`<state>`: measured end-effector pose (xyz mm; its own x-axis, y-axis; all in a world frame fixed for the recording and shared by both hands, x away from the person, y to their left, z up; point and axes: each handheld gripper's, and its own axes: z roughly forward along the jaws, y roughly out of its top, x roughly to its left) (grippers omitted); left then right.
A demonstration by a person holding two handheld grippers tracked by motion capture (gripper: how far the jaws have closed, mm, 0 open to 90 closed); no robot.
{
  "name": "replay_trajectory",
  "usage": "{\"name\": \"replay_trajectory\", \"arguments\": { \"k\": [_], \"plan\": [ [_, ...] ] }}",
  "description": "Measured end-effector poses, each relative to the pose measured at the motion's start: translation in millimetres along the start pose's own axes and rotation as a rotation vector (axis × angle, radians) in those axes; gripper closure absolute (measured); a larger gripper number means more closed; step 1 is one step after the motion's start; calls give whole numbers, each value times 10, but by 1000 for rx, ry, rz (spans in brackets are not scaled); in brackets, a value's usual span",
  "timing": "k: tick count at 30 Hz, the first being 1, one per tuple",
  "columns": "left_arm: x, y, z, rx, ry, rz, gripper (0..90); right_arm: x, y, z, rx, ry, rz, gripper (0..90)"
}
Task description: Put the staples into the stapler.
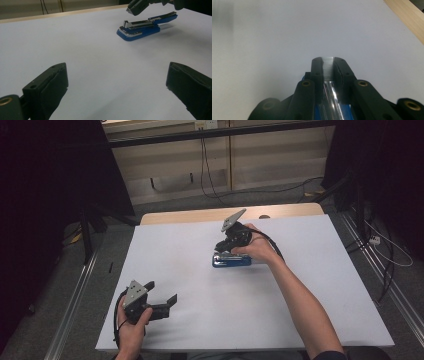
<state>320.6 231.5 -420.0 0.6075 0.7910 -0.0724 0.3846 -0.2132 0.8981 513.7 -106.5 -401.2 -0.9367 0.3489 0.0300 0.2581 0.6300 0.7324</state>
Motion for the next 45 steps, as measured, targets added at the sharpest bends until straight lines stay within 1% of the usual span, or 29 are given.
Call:
{"name": "replay_trajectory", "arguments": {
  "k": [1, 2, 3, 4, 6, 9, 11, 13, 14, 17, 18, 22, 23, 24, 29, 30, 35, 38, 39, 42, 45],
  "plan": [
    [0, 0, 0, 0, 0, 0, 42, 0, 0, 0, 0, 0, 0, 792],
    [-1, -1, 8, 7, -1, -2, 42, -13, -15, 1, 11, 1, -20, 792],
    [-1, -1, 8, 7, -1, -2, 42, -13, -15, 1, 11, 1, -20, 792],
    [-5, 4, 5, 4, 0, 2, 42, -22, -31, 2, 16, 9, -28, 792],
    [-8, 4, 3, 3, -2, 3, 41, -28, -40, 9, 23, 11, -41, 792],
    [-3, 3, 3, 3, -1, 2, 41, -27, -46, 16, 27, 23, -33, 792],
    [1, 0, 3, 5, 0, 2, 42, -16, -40, 28, 39, 39, -50, 792],
    [0, 0, 3, 6, -1, 2, 42, -7, -36, 32, 45, 44, -49, 792],
    [-2, 0, 4, 6, -1, 2, 42, -4, -23, 37, 60, 50, -69, 792],
    [-3, 0, 7, 8, -3, 3, 42, -10, -15, 41, 66, 48, -81, 792],
    [-4, 1, 9, 8, -3, 3, 42, -16, -16, 47, 66, 56, -87, 792],
    [-1, 0, 5, 9, -1, 5, 42, -24, -26, 63, 78, 56, -90, 792],
    [0, 0, 7, 7, -2, 1, 42, -37, -32, 66, 73, 45, -79, 792],
    [0, 1, 5, 7, -1, 3, 42, -41, -33, 64, 72, 45, -76, 792],
    [-2, 0, 9, 7, -3, 1, 42, -40, -45, 82, 85, 48, -79, 792],
    [-2, 0, 8, 6, -3, 1, 42, -44, -47, 92, 85, 49, -87, 792],
    [1, 0, 7, 7, -3, 2, 42, -32, -53, 114, 95, 48, -83, 792],
    [-1, 1, 5, 8, -4, 3, 42, -39, -55, 127, 101, 47, -101, 792],
    [-1, 1, 5, 6, -4, 3, 42, -38, -61, 123, 104, 49, -93, 792],
    [0, 0, 6, 7, -3, 2, 42, -40, -66, 124, 112, 50, -99, 792],
    [-2, 2, 5, 6, -3, 3, 42, -40, -64, 128, 110, 49, -109, 792]
  ]
}}
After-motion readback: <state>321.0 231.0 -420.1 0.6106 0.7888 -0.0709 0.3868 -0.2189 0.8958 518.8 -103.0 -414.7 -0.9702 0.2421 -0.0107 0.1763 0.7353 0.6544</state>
